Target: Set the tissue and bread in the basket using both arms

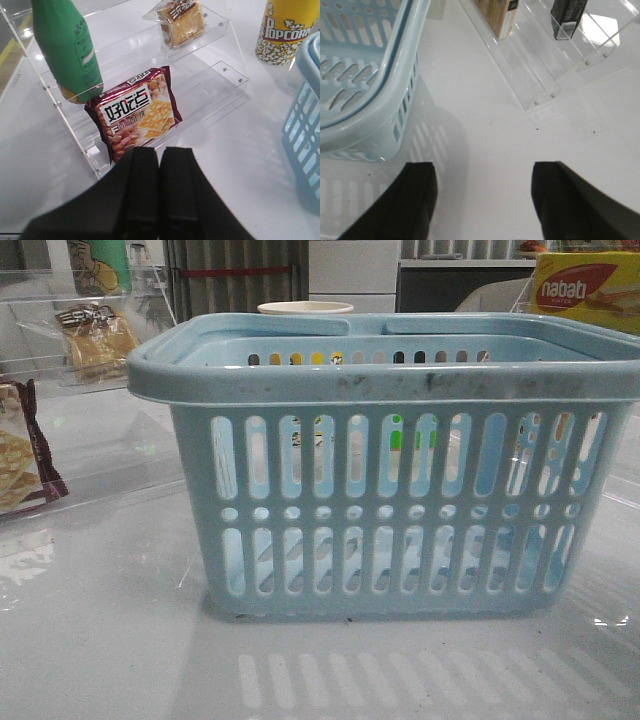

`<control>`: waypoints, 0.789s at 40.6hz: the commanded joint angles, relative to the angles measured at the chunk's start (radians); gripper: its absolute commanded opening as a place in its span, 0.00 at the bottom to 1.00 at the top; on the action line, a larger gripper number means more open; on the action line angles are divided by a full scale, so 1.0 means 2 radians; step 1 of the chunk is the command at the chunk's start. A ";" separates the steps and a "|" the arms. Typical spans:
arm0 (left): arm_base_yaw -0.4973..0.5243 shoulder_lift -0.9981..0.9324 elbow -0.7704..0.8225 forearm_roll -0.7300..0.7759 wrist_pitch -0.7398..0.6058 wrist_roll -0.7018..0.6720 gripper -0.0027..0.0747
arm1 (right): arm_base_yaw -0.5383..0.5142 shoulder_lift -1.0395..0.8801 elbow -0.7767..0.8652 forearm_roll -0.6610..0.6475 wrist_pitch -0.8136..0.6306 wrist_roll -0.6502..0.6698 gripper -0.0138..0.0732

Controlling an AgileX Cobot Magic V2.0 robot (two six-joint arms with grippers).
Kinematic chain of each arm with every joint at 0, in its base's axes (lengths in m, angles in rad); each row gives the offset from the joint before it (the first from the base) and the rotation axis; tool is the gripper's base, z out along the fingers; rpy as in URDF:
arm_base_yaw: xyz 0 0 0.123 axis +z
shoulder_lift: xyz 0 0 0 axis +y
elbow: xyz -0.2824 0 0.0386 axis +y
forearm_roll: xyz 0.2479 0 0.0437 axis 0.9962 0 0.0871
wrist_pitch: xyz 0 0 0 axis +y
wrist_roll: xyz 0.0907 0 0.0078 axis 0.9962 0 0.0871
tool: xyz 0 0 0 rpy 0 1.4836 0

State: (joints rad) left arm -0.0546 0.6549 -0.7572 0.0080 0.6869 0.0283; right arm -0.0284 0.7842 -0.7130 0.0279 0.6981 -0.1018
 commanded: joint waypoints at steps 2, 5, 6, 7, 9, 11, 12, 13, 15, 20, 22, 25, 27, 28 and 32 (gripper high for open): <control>0.000 0.003 -0.016 -0.004 -0.038 -0.004 0.15 | -0.036 0.052 -0.058 -0.008 -0.043 -0.001 0.79; 0.000 0.003 -0.016 -0.004 -0.038 -0.004 0.15 | -0.060 0.087 -0.090 -0.008 -0.042 -0.001 0.79; 0.000 0.003 -0.016 -0.004 -0.038 -0.004 0.15 | -0.069 0.098 -0.100 -0.008 -0.041 -0.001 0.79; 0.000 0.003 -0.016 -0.004 -0.038 -0.004 0.15 | -0.075 0.108 -0.110 -0.008 -0.041 -0.001 0.79; 0.000 0.003 -0.016 -0.004 -0.038 -0.004 0.15 | -0.086 0.133 -0.133 -0.008 -0.039 -0.001 0.79; 0.000 0.003 -0.016 -0.004 -0.038 -0.004 0.15 | -0.093 0.158 -0.155 -0.008 -0.039 -0.001 0.79; 0.000 0.003 -0.016 -0.004 -0.038 -0.004 0.15 | -0.094 0.173 -0.167 -0.008 -0.039 -0.001 0.79; 0.000 0.003 -0.016 -0.004 -0.038 -0.004 0.15 | -0.094 0.184 -0.176 -0.008 -0.039 -0.001 0.79; 0.000 0.003 -0.016 -0.004 -0.038 -0.004 0.15 | -0.094 0.214 -0.198 -0.008 -0.040 -0.001 0.76; 0.000 0.003 -0.016 -0.004 -0.038 -0.004 0.15 | -0.093 0.276 -0.242 -0.008 -0.039 -0.001 0.76; 0.000 0.003 -0.016 -0.004 -0.038 -0.004 0.15 | -0.093 0.300 -0.259 -0.008 -0.038 -0.001 0.76; 0.000 0.003 -0.016 -0.004 -0.038 -0.004 0.15 | -0.093 0.332 -0.282 -0.008 -0.038 -0.001 0.76; 0.000 0.003 -0.016 -0.004 -0.038 -0.004 0.15 | -0.093 0.353 -0.294 -0.008 -0.038 -0.001 0.76; 0.000 0.003 -0.016 -0.004 -0.038 -0.004 0.15 | -0.093 0.362 -0.302 -0.007 -0.038 -0.001 0.76; 0.000 0.003 -0.016 -0.004 -0.038 -0.004 0.15 | -0.093 0.400 -0.326 -0.004 -0.042 -0.001 0.76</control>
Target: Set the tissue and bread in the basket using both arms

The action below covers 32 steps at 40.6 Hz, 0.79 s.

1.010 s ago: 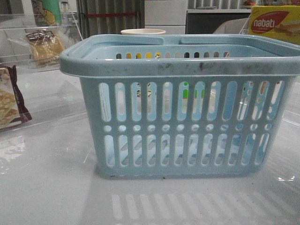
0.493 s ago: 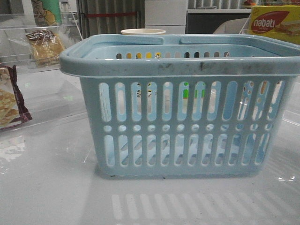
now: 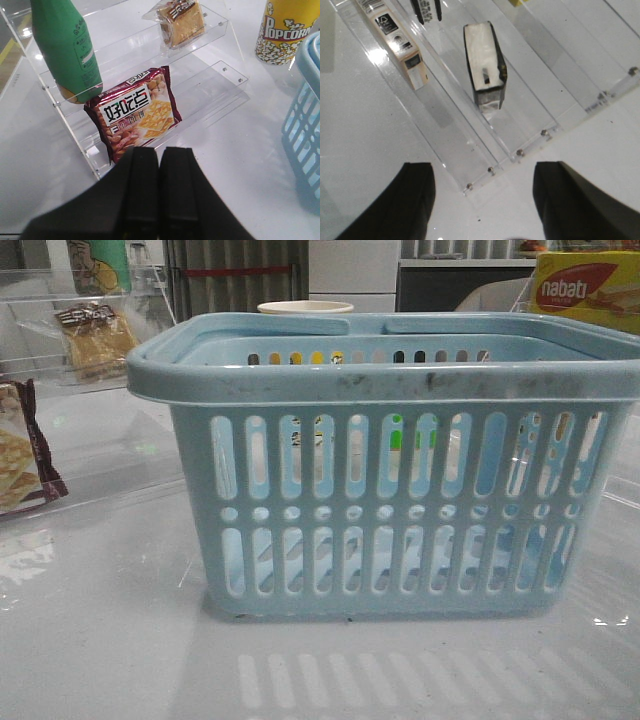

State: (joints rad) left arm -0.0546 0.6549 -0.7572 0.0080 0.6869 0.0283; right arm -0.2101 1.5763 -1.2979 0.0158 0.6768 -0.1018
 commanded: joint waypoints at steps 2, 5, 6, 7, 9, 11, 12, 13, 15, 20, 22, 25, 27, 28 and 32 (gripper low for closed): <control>0.000 0.003 -0.016 -0.004 -0.038 -0.004 0.15 | -0.002 0.020 -0.044 0.002 -0.036 -0.001 0.76; 0.000 0.003 -0.016 -0.004 -0.038 -0.004 0.15 | -0.002 0.041 -0.059 0.003 -0.044 -0.001 0.76; 0.000 0.003 -0.016 -0.004 -0.038 -0.004 0.15 | -0.002 0.049 -0.063 0.006 -0.049 -0.001 0.76; 0.000 0.003 -0.016 -0.004 -0.038 -0.004 0.15 | -0.002 0.054 -0.066 0.007 -0.055 -0.001 0.76; 0.000 0.003 -0.016 -0.004 -0.038 -0.004 0.15 | -0.002 0.065 -0.071 0.010 -0.069 -0.001 0.76; 0.000 0.003 -0.016 -0.004 -0.038 -0.004 0.15 | -0.002 0.074 -0.073 0.009 -0.087 -0.001 0.76; 0.000 0.003 -0.016 -0.004 -0.038 -0.004 0.15 | -0.002 0.077 -0.073 0.009 -0.095 -0.001 0.76; 0.000 0.003 -0.016 -0.004 -0.038 -0.004 0.15 | -0.002 0.081 -0.073 0.009 -0.105 -0.001 0.76; 0.000 0.003 -0.016 -0.004 -0.038 -0.004 0.15 | -0.002 0.088 -0.073 0.010 -0.120 -0.001 0.76; 0.000 0.003 -0.016 -0.004 -0.038 -0.004 0.15 | -0.002 0.098 -0.073 0.010 -0.145 -0.001 0.75; 0.000 0.003 -0.016 -0.004 -0.038 -0.004 0.15 | -0.002 0.100 -0.073 0.010 -0.148 -0.001 0.73; 0.000 0.003 -0.016 -0.004 -0.038 -0.004 0.15 | -0.002 0.101 -0.073 0.010 -0.149 -0.001 0.61; 0.000 0.003 -0.016 -0.004 -0.038 -0.004 0.15 | -0.002 0.101 -0.073 0.010 -0.149 -0.001 0.54; 0.000 0.003 -0.016 -0.004 -0.038 -0.004 0.15 | -0.002 0.101 -0.073 0.010 -0.149 -0.001 0.49; 0.000 0.003 -0.016 -0.004 -0.038 -0.004 0.15 | -0.002 0.098 -0.073 0.011 -0.141 -0.001 0.37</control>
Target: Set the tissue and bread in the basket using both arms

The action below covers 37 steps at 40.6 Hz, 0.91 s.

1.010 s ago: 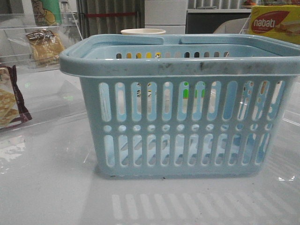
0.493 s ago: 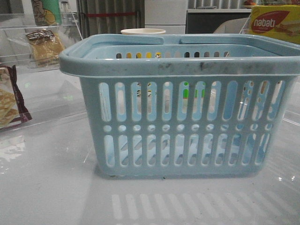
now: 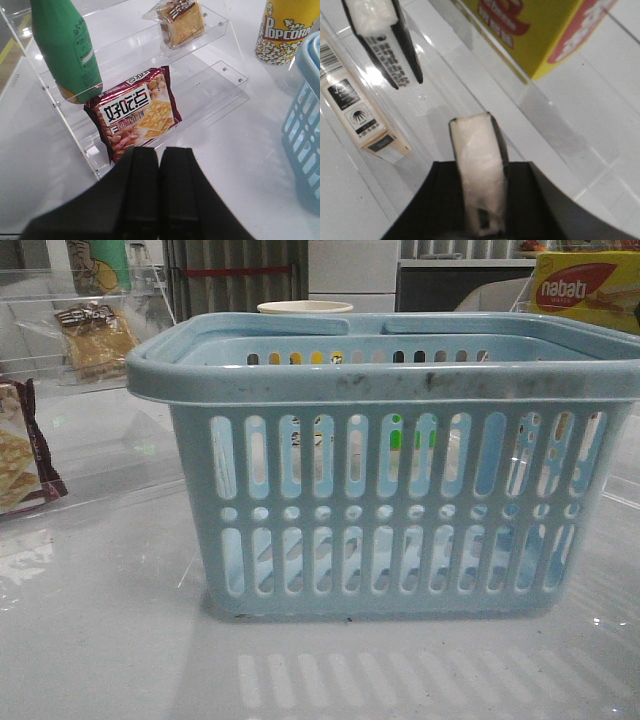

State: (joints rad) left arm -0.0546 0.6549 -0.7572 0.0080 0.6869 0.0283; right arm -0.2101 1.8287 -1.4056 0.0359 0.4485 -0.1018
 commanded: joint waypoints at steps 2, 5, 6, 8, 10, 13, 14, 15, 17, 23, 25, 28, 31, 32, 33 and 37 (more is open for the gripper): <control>0.000 0.003 -0.016 -0.004 -0.038 -0.004 0.15 | -0.002 -0.033 -0.019 0.006 -0.023 -0.001 0.34; 0.000 0.003 -0.016 -0.004 -0.038 -0.004 0.15 | -0.002 -0.043 -0.019 0.014 -0.018 -0.001 0.32; 0.000 0.003 -0.016 -0.004 -0.038 -0.004 0.15 | -0.002 -0.049 -0.020 0.018 -0.018 -0.001 0.32; 0.000 0.003 -0.016 -0.004 -0.038 -0.004 0.15 | -0.002 -0.061 -0.020 0.030 -0.016 -0.001 0.32; 0.000 0.003 -0.016 -0.004 -0.038 -0.004 0.15 | -0.002 -0.074 -0.020 0.040 -0.013 -0.001 0.32; 0.000 0.003 -0.016 -0.004 -0.038 -0.004 0.15 | -0.001 -0.098 -0.020 0.060 -0.005 -0.001 0.32; 0.000 0.003 -0.016 -0.004 -0.038 -0.004 0.15 | 0.000 -0.105 -0.020 0.069 -0.002 -0.001 0.32; 0.000 0.003 -0.016 -0.004 -0.038 -0.004 0.15 | 0.001 -0.116 -0.020 0.075 0.003 -0.001 0.32; 0.000 0.003 -0.016 -0.004 -0.038 -0.004 0.15 | 0.005 -0.135 -0.020 0.086 0.013 -0.001 0.32; 0.000 0.003 -0.016 -0.004 -0.038 -0.004 0.15 | 0.036 -0.192 -0.020 0.097 0.051 -0.001 0.32; 0.000 0.003 -0.016 -0.004 -0.038 -0.004 0.15 | 0.051 -0.209 -0.020 0.097 0.064 -0.001 0.32; 0.000 0.003 -0.016 -0.004 -0.038 -0.004 0.15 | 0.082 -0.232 -0.020 0.097 0.082 -0.001 0.32; 0.000 0.003 -0.016 -0.004 -0.038 -0.004 0.15 | 0.119 -0.249 -0.020 0.097 0.099 -0.001 0.32; 0.000 0.003 -0.016 -0.004 -0.038 -0.004 0.15 | 0.128 -0.252 -0.020 0.097 0.103 -0.001 0.32; 0.000 0.003 -0.016 -0.004 -0.038 -0.004 0.15 | 0.144 -0.255 -0.020 0.097 0.110 -0.001 0.32; 0.000 0.003 -0.016 -0.004 -0.038 -0.004 0.15 | 0.186 -0.256 -0.020 0.097 0.132 -0.001 0.32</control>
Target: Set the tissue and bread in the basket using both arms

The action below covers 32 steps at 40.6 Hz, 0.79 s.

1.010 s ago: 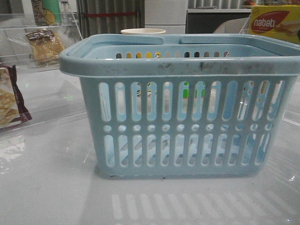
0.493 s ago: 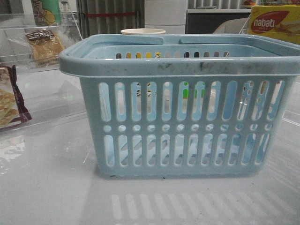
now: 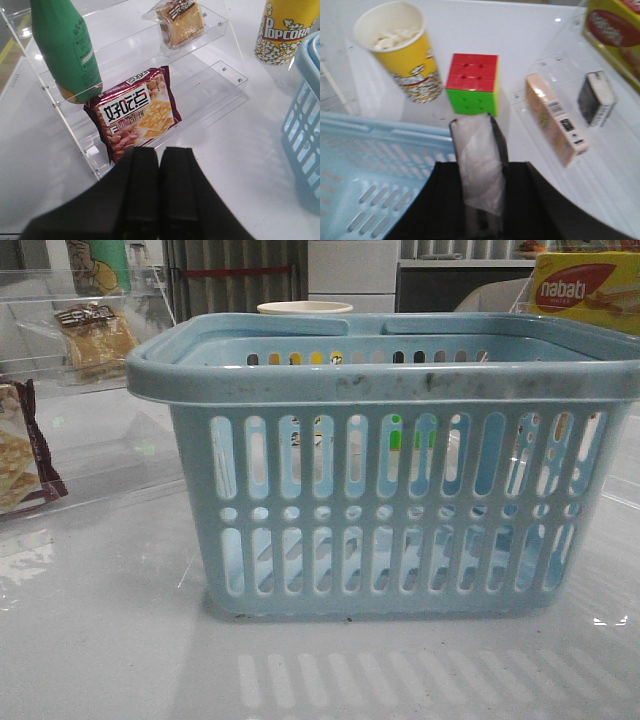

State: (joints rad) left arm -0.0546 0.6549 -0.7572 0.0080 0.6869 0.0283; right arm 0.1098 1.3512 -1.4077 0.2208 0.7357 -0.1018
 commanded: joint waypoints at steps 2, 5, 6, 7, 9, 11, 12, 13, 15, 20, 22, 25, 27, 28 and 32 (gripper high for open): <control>0.000 0.003 -0.016 -0.004 -0.038 -0.004 0.15 | 0.045 -0.015 -0.018 0.004 0.000 -0.001 0.32; 0.000 0.003 -0.016 -0.004 -0.038 -0.004 0.15 | 0.072 -0.006 -0.017 0.004 0.017 -0.001 0.32; 0.000 0.003 -0.016 -0.004 -0.038 -0.004 0.15 | 0.078 -0.003 -0.017 0.004 0.022 -0.001 0.32; 0.000 0.003 -0.016 -0.004 -0.038 -0.004 0.15 | 0.086 0.002 -0.017 0.004 0.027 -0.001 0.32; 0.000 0.003 -0.016 -0.004 -0.038 -0.004 0.15 | 0.096 0.012 -0.017 0.004 0.035 -0.001 0.32; 0.000 0.003 -0.016 -0.004 -0.038 -0.004 0.15 | 0.103 0.023 -0.017 0.004 0.042 -0.001 0.33; 0.000 0.003 -0.016 -0.004 -0.038 -0.004 0.15 | 0.105 0.030 -0.017 0.004 0.046 -0.001 0.33; 0.000 0.003 -0.016 -0.004 -0.038 -0.004 0.15 | 0.107 0.035 -0.017 0.004 0.048 -0.001 0.34; 0.000 0.003 -0.016 -0.004 -0.038 -0.004 0.15 | 0.108 0.050 -0.017 0.004 0.054 -0.001 0.38; 0.000 0.003 -0.016 -0.004 -0.038 -0.004 0.15 | 0.108 0.078 -0.017 0.004 0.054 -0.001 0.63; 0.000 0.003 -0.016 -0.004 -0.038 -0.004 0.15 | 0.108 0.087 -0.017 0.004 0.053 -0.001 0.73; 0.000 0.003 -0.016 -0.004 -0.038 -0.004 0.15 | 0.108 0.097 -0.017 0.003 0.053 -0.002 0.80; 0.000 0.003 -0.016 -0.004 -0.038 -0.004 0.15 | 0.108 0.098 -0.017 0.003 0.052 -0.008 0.80; 0.000 0.003 -0.016 -0.004 -0.038 -0.004 0.15 | 0.108 0.098 -0.017 0.003 0.052 -0.011 0.80; 0.000 0.003 -0.016 -0.004 -0.038 -0.004 0.15 | 0.108 0.090 -0.017 0.003 0.051 -0.029 0.76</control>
State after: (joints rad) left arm -0.0546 0.6549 -0.7572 0.0080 0.6869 0.0283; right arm 0.3246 1.5903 -1.4077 0.2231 0.8886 -0.1224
